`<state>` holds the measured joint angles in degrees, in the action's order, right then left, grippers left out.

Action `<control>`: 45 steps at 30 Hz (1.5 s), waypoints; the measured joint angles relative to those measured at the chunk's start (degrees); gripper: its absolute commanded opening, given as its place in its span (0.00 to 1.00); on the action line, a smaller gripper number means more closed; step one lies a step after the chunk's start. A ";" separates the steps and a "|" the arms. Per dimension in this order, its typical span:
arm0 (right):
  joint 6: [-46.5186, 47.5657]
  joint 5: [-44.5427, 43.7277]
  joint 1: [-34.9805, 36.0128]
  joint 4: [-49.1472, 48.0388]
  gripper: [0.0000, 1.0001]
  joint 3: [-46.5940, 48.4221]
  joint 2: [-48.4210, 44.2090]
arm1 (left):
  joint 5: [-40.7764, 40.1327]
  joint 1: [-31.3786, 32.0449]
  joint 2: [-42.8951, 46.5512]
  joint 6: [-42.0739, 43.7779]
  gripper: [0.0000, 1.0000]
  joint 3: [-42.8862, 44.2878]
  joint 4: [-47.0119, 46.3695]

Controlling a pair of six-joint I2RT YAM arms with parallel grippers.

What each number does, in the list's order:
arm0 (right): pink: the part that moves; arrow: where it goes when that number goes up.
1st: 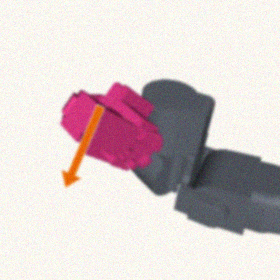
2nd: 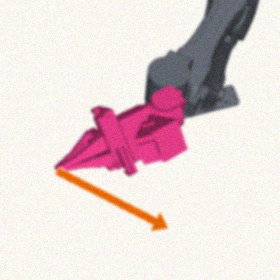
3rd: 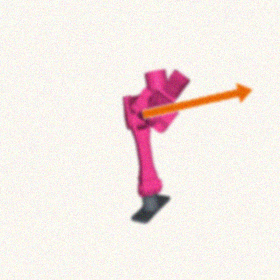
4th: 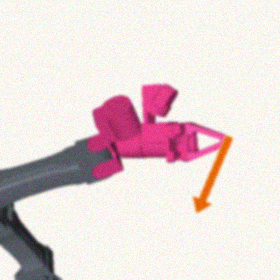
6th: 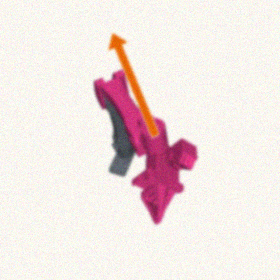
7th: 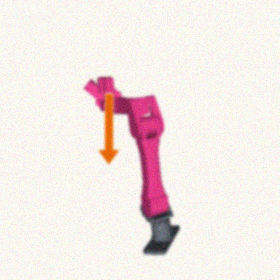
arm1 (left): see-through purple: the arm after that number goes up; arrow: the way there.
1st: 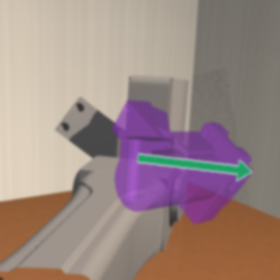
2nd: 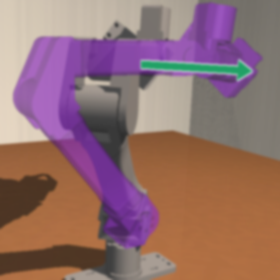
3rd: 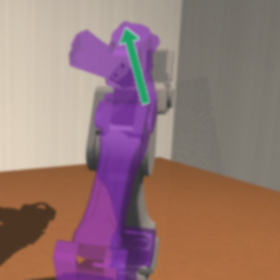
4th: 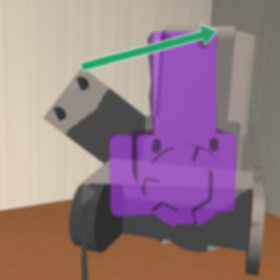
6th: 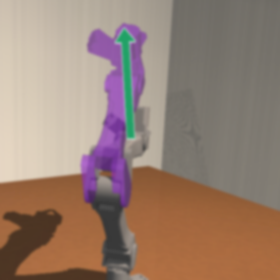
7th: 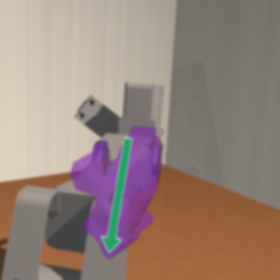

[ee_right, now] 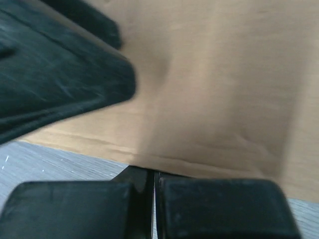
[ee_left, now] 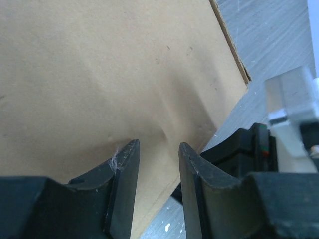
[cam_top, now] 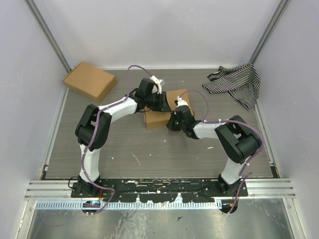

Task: Fold the paper box

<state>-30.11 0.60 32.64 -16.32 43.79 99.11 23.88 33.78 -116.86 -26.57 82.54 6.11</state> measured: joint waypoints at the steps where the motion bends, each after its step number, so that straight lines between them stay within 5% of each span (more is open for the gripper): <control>1: 0.22 0.33 0.61 -0.68 0.01 0.17 0.42 | 0.42 -0.04 -0.04 0.26 0.44 0.00 -0.07; 13: -0.09 6.38 2.05 -7.58 0.01 1.42 4.76 | 4.90 -0.52 0.52 4.98 0.50 -2.56 -3.58; 22: -0.39 7.96 2.29 -11.08 0.03 0.59 5.25 | -1.77 -0.59 8.52 5.49 0.61 -8.83 -0.28; 25: -0.20 7.34 2.47 -11.34 0.22 -2.08 1.20 | -4.55 0.50 13.27 4.39 0.62 -11.65 2.73; 26: -0.04 6.84 2.51 -11.15 0.33 -2.91 -0.94 | -5.60 0.85 15.15 4.11 0.63 -12.28 3.65; 27: 0.24 5.84 2.51 -10.56 0.59 -3.72 -3.74 | -6.60 1.16 16.81 3.85 0.63 -12.81 4.20; 28: 0.59 4.50 2.54 -9.62 0.74 -4.37 -7.04 | -8.28 1.51 19.47 3.50 0.64 -13.81 4.70; 30: 1.29 0.79 2.56 -6.97 0.87 -4.52 -13.31 | -11.91 1.70 25.14 2.84 0.64 -15.76 5.20; 35: 3.89 -9.60 -0.07 3.63 0.88 3.26 -19.47 | -23.17 1.36 36.50 1.60 0.65 -21.24 6.16; 45: 6.10 -3.98 -13.81 13.14 0.80 13.38 -5.22 | -33.03 0.09 41.11 -1.05 0.65 -34.99 11.10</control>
<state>-24.01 -3.38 18.83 -3.18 57.17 93.89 -9.15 33.87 -75.75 -27.62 47.55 17.21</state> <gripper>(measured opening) 0.818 0.647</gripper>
